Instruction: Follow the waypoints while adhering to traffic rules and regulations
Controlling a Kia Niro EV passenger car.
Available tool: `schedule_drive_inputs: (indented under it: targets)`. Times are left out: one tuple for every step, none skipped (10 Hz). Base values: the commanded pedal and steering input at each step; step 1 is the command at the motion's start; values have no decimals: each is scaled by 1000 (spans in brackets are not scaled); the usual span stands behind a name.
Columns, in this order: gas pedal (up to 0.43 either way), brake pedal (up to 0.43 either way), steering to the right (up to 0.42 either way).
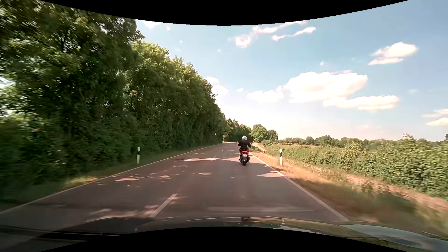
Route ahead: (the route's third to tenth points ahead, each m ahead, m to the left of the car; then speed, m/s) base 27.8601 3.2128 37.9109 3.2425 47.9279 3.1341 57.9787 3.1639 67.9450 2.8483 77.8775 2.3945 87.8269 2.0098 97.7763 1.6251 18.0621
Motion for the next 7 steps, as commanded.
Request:
schedule_drive_inputs:
  targets:
    - [209, 12, 0]
    - [220, 12, 0]
    - [220, 12, 0]
    - [220, 6, 0]
    - [220, 6, 0]
    - [220, 12, 0]
    - [220, 12, 0]
